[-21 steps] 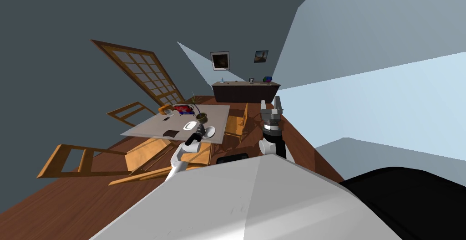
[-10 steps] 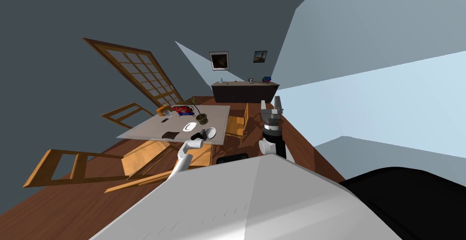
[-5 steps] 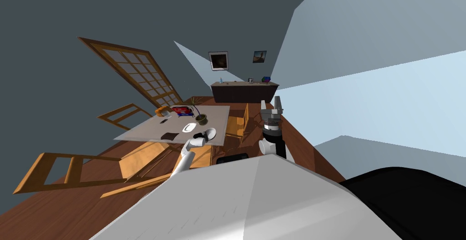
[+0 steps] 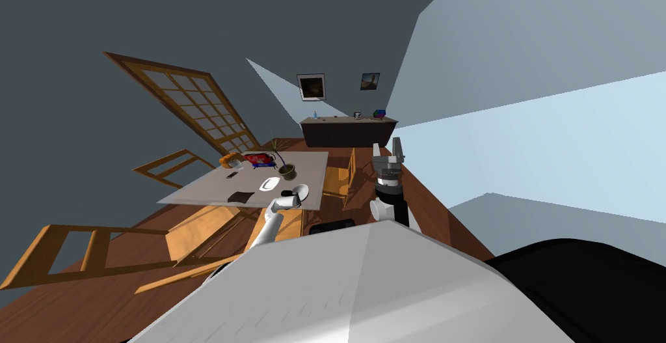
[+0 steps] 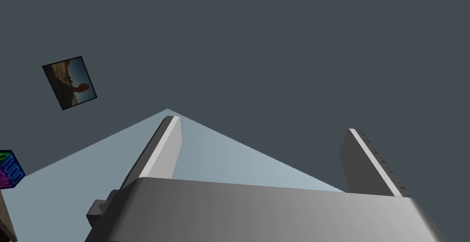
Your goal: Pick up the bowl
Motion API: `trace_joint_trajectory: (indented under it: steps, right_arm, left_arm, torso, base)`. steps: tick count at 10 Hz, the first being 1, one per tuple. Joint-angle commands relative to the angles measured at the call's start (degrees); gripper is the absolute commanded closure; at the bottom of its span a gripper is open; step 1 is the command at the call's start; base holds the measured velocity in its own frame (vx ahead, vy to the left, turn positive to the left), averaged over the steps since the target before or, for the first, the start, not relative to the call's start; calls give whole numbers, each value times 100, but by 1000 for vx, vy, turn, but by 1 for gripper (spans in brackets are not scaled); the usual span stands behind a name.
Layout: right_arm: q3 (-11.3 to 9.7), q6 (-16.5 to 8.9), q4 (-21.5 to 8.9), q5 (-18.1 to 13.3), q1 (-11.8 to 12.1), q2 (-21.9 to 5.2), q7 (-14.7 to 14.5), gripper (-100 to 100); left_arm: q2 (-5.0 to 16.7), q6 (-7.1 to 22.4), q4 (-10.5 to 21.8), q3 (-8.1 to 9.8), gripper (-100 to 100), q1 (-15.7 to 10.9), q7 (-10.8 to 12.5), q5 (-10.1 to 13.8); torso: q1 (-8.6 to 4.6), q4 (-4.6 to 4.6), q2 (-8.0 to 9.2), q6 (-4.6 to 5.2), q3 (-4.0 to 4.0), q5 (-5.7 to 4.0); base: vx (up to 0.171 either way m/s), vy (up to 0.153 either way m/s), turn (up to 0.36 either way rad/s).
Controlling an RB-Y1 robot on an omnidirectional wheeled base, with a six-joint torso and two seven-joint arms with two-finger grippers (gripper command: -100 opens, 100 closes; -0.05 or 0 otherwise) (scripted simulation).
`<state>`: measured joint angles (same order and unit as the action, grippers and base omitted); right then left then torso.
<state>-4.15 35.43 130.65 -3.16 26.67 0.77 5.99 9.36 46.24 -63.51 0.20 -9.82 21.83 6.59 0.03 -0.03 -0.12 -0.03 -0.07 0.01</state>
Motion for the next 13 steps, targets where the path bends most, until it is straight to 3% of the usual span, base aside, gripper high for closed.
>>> trace_joint_trajectory:
  steps: [1, 3, 4, 5, 6, 7, 8, 9, 10, 11, 12, 13]
  right_arm:
    - [0, 0, 0, 0, 0, 0, 0, 0]
    - [0, 0, 0, 0, 0, 0, 0, 0]
    - [0, 0, 0, 0, 0, 0, 0, 0]
    - [0, 0, 0, 0, 0, 0, 0, 0]
    - [0, 0, 0, 0, 0, 0, 0, 0]
    - [0, 0, 0, 0, 1, 1, 0, 0]
    - [0, 0, 0, 0, 0, 1, 0, 0]
    - [0, 0, 0, 0, 1, 1, 0, 0]
    - [-1, 0, 0, 0, 0, 1, 0, 0]
    - [0, 0, 0, 0, 1, 1, 0, 0]
    - [-1, 0, 0, 0, 0, 1, 0, 0]
    - [0, 0, 0, 0, 1, 1, 0, 0]
  left_arm:
    - [-51, 131, 239, 40, -100, -123, -5, 67]
    - [-150, 277, 462, 79, -100, -232, 7, 106]
    - [-120, 222, 346, 62, -100, -170, 4, 85]
    - [-127, 252, 348, 63, 0, -171, 8, 85]
    - [-37, 96, 595, -198, -100, -314, -146, 371]
    - [-37, 96, 595, -198, -100, -314, -146, 393]
    - [53, -56, 802, -449, -100, -457, -299, 636]
    - [53, -56, 843, -458, -100, -457, -299, 701]
    - [142, -209, 1033, -708, -100, -601, -453, 909]
    - [142, -209, 1091, -718, -100, -601, -453, 1010]
    - [231, -361, 1269, -966, -100, -744, -606, 1200]
    - [231, -361, 1338, -978, -100, -744, -606, 1318]
  torso:
    - [0, 0, 0, 0, 0, 0]
    - [-5, 1, 5, 0, 3, -1]
    - [-6, 1, 6, 0, 3, -1]
    - [-6, 2, 9, -1, 5, -2]
    - [-6, 3, 12, -1, 7, -2]
    - [-17, 1, 2, -4, 2, -4]
    - [-21, 0, -3, 0, -2, -5]
    - [-25, -2, -9, -3, -5, -5]
    - [-24, -1, -4, 1, -3, -6]
    - [-24, -1, -5, -3, -3, -6]
    - [-24, -1, -5, 1, -3, -5]
    - [-25, -1, -7, -2, -4, -6]
  base:
    - [19, 8, -11]
    - [16, 3, -16]
    - [7, 1, -4]
    - [0, 0, 0]
    - [34, -39, 221]
    - [45, -44, 133]
    - [57, -52, 232]
    - [37, -53, 117]
    - [40, -52, 213]
    - [40, -52, 112]
    - [43, -57, 213]
    - [36, -58, 106]
